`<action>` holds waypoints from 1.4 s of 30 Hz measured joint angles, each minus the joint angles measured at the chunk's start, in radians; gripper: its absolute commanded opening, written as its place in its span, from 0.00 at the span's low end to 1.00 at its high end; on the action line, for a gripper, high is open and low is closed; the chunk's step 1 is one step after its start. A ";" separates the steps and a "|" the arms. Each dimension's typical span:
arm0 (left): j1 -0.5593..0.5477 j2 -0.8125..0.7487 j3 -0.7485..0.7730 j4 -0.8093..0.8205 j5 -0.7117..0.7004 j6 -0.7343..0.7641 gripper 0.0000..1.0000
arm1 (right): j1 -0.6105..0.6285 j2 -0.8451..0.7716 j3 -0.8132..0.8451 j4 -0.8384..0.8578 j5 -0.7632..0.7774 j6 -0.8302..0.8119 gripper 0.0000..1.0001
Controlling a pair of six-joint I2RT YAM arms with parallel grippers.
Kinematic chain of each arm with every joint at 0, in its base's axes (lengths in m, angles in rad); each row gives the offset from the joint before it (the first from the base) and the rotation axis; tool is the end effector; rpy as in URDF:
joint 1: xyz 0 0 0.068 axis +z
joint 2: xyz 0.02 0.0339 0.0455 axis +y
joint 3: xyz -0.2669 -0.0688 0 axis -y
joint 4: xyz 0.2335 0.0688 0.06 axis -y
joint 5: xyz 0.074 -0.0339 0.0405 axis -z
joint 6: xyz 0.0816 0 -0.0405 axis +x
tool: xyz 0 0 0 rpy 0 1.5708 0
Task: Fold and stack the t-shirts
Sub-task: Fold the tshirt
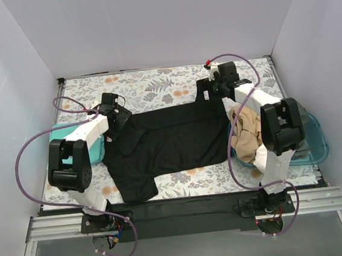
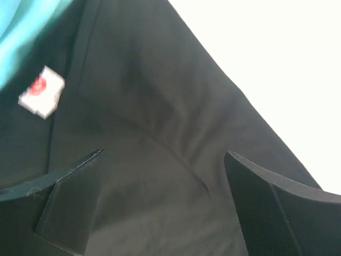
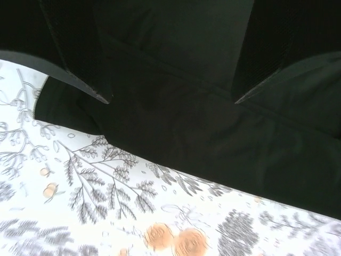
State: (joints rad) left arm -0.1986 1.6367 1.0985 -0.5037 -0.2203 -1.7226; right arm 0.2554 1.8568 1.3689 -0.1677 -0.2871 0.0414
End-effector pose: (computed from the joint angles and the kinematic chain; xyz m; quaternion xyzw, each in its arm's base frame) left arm 0.3431 -0.0509 0.1790 -0.6831 0.6742 -0.1521 0.2358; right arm 0.4299 0.1361 0.2203 -0.1577 0.8761 0.1916 0.4135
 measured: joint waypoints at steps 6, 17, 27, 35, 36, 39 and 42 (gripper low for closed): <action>0.034 0.223 0.121 0.011 0.000 0.046 0.91 | 0.000 0.191 0.113 -0.064 0.064 0.080 0.98; 0.072 0.486 0.479 -0.041 0.000 0.089 0.91 | -0.041 0.373 0.337 -0.120 0.146 0.196 0.98; 0.092 0.636 0.713 -0.060 -0.008 0.122 0.91 | -0.060 0.507 0.542 -0.124 0.153 0.198 0.98; 0.089 0.666 0.819 -0.152 -0.008 0.184 0.92 | -0.060 0.491 0.541 -0.153 0.159 0.164 0.98; 0.086 0.663 0.832 -0.168 -0.013 0.192 0.92 | -0.060 0.470 0.523 -0.162 0.165 0.161 0.98; 0.071 0.617 0.820 -0.198 -0.043 0.208 0.92 | -0.062 0.367 0.432 -0.185 0.185 0.153 0.98; 0.036 0.500 0.703 -0.211 -0.071 0.212 0.92 | -0.064 0.216 0.318 -0.179 0.201 0.146 0.98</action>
State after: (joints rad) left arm -0.1627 2.1365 1.8015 -0.7143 -0.2909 -1.5105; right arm 0.1917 2.0727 1.6871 -0.3470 -0.0856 0.1871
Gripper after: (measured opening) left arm 0.921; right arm 0.983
